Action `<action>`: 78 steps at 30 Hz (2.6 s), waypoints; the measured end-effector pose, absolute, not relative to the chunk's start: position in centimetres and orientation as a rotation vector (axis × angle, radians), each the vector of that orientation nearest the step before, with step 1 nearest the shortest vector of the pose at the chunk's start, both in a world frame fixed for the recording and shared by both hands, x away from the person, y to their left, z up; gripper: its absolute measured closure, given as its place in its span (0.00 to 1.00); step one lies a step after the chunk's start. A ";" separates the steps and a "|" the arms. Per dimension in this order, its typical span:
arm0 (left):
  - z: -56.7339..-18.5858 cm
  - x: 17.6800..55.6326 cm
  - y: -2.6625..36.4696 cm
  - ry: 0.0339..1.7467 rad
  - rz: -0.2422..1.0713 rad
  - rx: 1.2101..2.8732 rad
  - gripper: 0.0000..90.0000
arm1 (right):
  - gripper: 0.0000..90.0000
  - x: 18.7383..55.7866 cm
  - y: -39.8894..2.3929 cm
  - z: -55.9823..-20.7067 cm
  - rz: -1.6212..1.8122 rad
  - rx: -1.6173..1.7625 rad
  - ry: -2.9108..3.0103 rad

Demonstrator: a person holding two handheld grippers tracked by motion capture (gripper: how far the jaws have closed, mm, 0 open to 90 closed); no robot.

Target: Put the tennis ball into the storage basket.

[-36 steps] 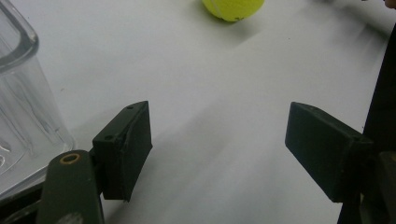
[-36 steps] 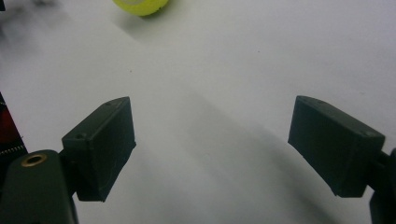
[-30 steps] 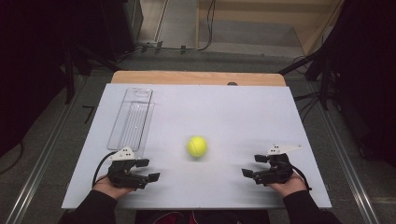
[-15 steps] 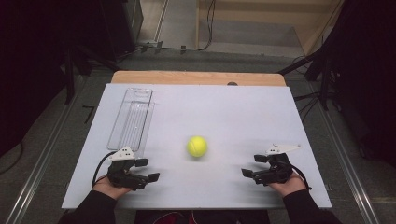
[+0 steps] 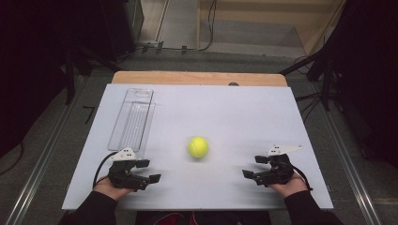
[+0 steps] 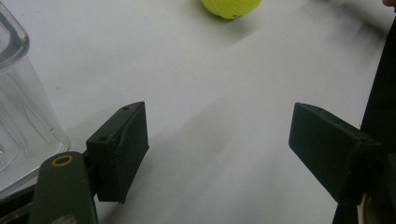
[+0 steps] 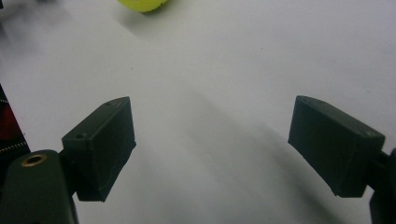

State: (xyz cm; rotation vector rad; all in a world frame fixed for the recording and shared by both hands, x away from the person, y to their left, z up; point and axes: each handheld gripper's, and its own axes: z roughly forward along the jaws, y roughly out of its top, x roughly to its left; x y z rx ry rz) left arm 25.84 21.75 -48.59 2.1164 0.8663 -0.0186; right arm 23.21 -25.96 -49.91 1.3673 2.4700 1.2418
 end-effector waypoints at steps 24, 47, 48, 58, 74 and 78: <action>-48.1 26.0 20.9 0.847 -0.062 2.135 0.23 | 0.14 23.2 -26.0 -49.9 1.244 1.359 2.476; -46.7 26.5 18.0 0.821 -0.081 2.109 0.23 | 0.14 23.3 -26.0 -50.0 1.244 1.368 2.477; -46.7 26.5 17.9 0.822 -0.075 2.107 0.23 | 0.14 23.3 -26.0 -50.0 1.244 1.368 2.477; -46.3 26.9 17.3 0.820 -0.049 2.108 0.23 | 0.14 23.3 -25.9 -50.0 1.243 1.368 2.482; -45.8 28.0 16.1 0.817 -0.080 2.111 0.00 | 0.14 23.3 -26.0 -50.0 1.238 1.371 2.477; -45.6 28.4 15.8 0.822 -0.073 2.110 0.00 | 0.14 23.3 -26.0 -50.0 1.239 1.369 2.475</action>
